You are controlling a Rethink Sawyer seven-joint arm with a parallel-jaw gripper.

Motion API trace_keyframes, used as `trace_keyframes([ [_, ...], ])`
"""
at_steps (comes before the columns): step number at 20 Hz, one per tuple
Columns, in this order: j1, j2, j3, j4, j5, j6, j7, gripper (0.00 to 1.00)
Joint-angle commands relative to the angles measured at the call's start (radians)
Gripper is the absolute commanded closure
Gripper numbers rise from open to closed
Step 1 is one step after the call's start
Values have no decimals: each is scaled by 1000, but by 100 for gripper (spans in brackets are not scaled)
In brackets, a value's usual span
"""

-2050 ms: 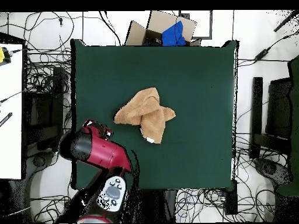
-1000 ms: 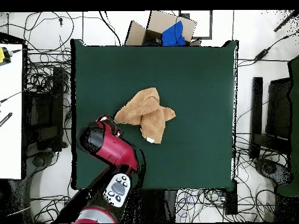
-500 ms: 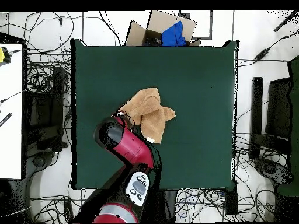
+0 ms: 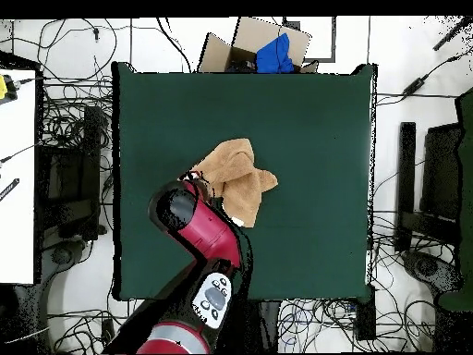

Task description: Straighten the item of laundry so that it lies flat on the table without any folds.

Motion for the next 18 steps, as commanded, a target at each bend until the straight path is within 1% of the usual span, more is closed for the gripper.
trace_keyframes([
  [1, 56, 101, -41, -123, 79, 107, 414, 0],
  [5, 80, 158, -71, -185, 78, 137, 464, 0],
  [9, 84, 187, -98, -231, 67, 174, 518, 0],
  [12, 78, 186, -92, -239, 68, 165, 541, 0],
  [15, 94, 226, -122, -280, 61, 175, 586, 0],
  [18, 91, 254, -139, -309, 58, 176, 611, 0],
])
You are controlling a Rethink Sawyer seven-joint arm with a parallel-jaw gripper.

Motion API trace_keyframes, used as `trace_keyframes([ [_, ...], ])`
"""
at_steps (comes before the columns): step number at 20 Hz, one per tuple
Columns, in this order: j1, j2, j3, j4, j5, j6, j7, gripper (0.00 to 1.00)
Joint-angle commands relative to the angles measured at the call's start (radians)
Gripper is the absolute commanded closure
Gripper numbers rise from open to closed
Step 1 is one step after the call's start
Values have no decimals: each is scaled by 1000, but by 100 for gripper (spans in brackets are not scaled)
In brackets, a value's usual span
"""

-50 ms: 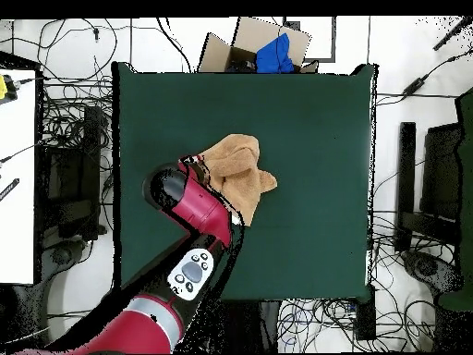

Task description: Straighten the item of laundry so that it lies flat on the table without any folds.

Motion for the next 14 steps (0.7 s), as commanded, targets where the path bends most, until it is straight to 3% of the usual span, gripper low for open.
trace_keyframes([
  [1, 5, 82, -8, -101, 33, 80, 337, 0],
  [8, -21, 131, 11, -151, 55, 18, 356, 0],
  [14, -2, 245, -88, -257, 76, 26, 425, 0],
])
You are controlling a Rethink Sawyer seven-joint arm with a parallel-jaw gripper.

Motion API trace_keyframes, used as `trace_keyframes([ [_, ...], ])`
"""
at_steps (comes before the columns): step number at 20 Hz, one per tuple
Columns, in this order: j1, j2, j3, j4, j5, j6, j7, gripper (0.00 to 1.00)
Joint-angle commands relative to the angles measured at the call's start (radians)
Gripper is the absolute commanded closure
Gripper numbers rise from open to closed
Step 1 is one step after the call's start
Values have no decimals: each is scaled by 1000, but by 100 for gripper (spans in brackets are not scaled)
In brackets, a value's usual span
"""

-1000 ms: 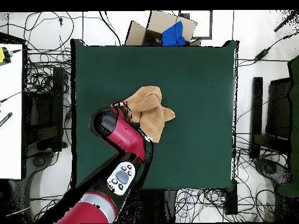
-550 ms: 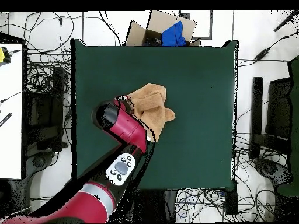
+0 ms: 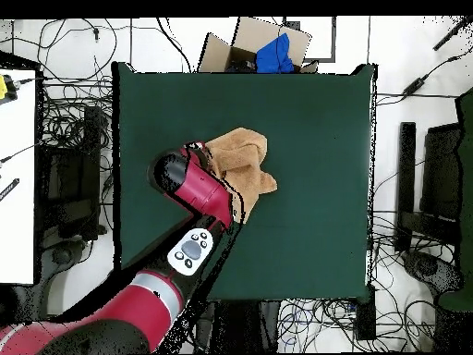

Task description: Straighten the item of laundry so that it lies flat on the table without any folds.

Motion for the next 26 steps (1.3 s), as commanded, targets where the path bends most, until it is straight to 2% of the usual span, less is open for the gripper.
trace_keyframes([
  [1, -4, 146, -65, -128, 60, 21, 357, 0],
  [6, -44, 272, -127, -236, 85, -33, 349, 0],
  [10, -57, 336, -185, -308, 114, -35, 376, 0],
  [14, -80, 361, -220, -339, 113, -52, 355, 0],
  [20, -155, 300, -179, -318, 27, -113, 205, 0],
  [24, -159, 224, -145, -262, -21, -63, 148, 0],
  [26, -145, 200, -149, -244, -30, -31, 156, 0],
])
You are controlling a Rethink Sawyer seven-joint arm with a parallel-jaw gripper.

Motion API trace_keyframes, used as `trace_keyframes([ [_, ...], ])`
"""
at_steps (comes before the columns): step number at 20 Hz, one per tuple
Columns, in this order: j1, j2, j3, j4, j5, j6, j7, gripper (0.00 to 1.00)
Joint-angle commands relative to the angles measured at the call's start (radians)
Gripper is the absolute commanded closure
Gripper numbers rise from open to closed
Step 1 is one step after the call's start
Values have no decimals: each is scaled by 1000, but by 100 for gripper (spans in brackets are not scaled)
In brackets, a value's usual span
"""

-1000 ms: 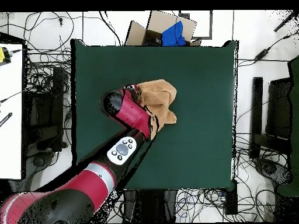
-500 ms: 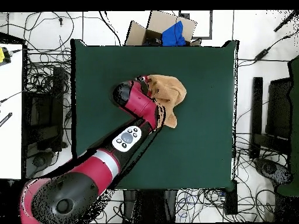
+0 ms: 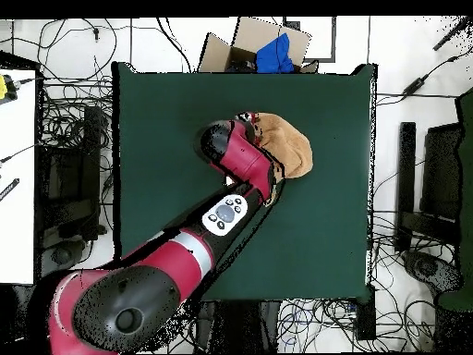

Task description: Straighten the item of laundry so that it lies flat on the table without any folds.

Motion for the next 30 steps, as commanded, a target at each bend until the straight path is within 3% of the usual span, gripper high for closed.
trace_keyframes([
  [1, -18, -73, 69, 59, -79, 23, 80, 0],
  [8, 43, -223, 102, 161, -113, 163, 111, 0],
  [19, 74, -386, 139, 227, -156, 392, 130, 0],
  [30, 50, -446, 227, 354, -184, 255, 9, 0],
])
